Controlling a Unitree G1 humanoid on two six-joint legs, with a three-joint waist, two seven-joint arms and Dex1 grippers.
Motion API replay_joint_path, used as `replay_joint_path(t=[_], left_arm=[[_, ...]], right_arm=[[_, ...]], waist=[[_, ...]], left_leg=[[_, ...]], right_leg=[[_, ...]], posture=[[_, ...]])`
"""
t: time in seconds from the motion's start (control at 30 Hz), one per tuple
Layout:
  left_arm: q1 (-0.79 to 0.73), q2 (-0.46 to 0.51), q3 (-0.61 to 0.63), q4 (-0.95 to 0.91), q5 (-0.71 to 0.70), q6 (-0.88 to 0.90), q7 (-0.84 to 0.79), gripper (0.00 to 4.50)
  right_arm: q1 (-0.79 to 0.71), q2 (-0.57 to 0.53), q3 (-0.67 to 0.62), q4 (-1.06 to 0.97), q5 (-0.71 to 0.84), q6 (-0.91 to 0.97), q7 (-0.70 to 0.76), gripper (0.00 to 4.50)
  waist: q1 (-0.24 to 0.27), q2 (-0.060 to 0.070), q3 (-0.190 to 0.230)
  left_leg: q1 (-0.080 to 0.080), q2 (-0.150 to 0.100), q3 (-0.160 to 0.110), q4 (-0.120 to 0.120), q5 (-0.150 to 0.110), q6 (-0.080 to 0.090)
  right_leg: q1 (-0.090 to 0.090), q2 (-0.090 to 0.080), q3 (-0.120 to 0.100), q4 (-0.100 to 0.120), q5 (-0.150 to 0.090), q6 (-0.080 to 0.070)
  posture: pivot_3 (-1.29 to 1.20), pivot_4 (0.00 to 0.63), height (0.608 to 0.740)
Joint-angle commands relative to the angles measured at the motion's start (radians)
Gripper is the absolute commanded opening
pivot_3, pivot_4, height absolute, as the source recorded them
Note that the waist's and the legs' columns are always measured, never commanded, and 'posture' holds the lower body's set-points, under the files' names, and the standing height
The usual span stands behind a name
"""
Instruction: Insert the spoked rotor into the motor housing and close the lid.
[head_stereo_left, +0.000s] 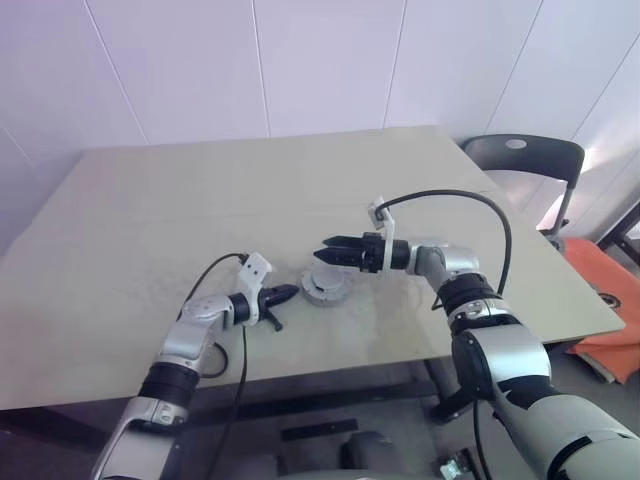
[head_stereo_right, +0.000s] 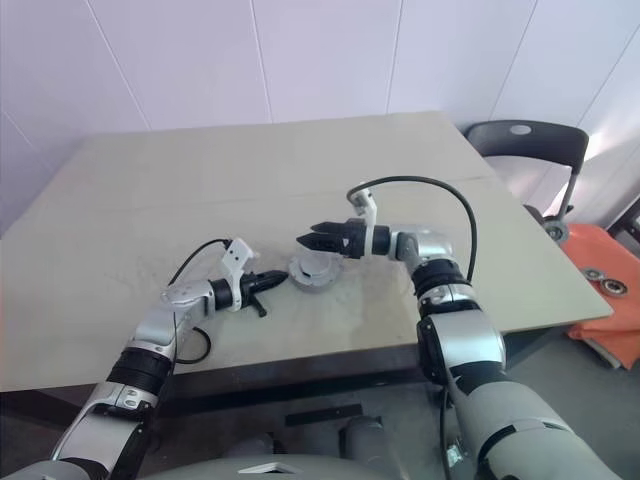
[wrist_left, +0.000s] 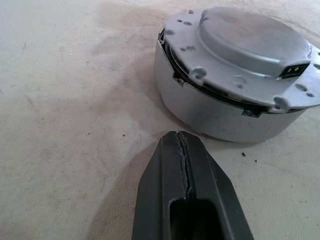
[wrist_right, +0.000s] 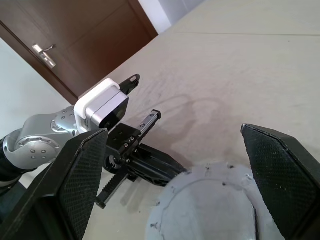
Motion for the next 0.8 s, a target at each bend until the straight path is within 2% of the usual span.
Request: replay_joint_path(t=[0.03,0.3,0.5,0.63,0.8], left_arm=[[0.000,0.034,0.055,-0.082,-0.072,0.043,-0.054,0.00],[-0.069,0.137,0.190,-0.187,-0.246,0.177,-0.148,0.00],[-0.092,0.112,0.160,-0.153,-0.225,0.167,-0.137,0.00],[-0.090,0.089,0.144,-0.157,-0.218,0.161,-0.126,0.00],[-0.083,0.098,0.153,-0.157,-0.214,0.153,-0.118,0.00]], right_arm=[[-0.017,-0.004,-0.018,-0.011,0.013,-0.026,-0.008,4.47],[-0.013,0.009,-0.015,0.008,0.006,-0.057,-0.026,4.47],[-0.004,0.011,0.016,-0.001,-0.025,-0.111,-0.027,4.47],[0.056,-0.025,0.112,-0.057,-0.105,-0.238,0.048,4.47],[0.093,-0.063,0.172,-0.157,-0.138,-0.301,0.114,4.47]], waist=[[-0.001,0.000,0.000],[-0.004,-0.001,0.002],[-0.002,-0.001,0.002],[-0.002,-0.001,0.002],[-0.004,-0.001,0.002]], left_leg=[[0.000,0.000,0.000,0.000,0.000,0.000],[0.000,0.001,0.000,0.000,0.000,0.000],[0.000,-0.001,0.000,0.000,0.000,0.000],[0.000,-0.001,0.000,0.000,0.000,0.000],[0.000,-0.001,0.000,0.000,0.000,0.000]], right_leg=[[0.000,0.000,0.000,0.000,0.000,0.000],[-0.001,0.001,0.000,0.001,0.000,0.000],[0.000,-0.001,0.000,0.000,0.000,0.001],[0.000,-0.001,0.000,0.000,0.000,0.001],[0.000,-0.001,0.000,0.001,0.000,0.001]], posture=[[0.00,0.000,0.740],[0.00,0.000,0.740],[0.00,0.000,0.740],[0.00,0.000,0.740],[0.00,0.000,0.740]])
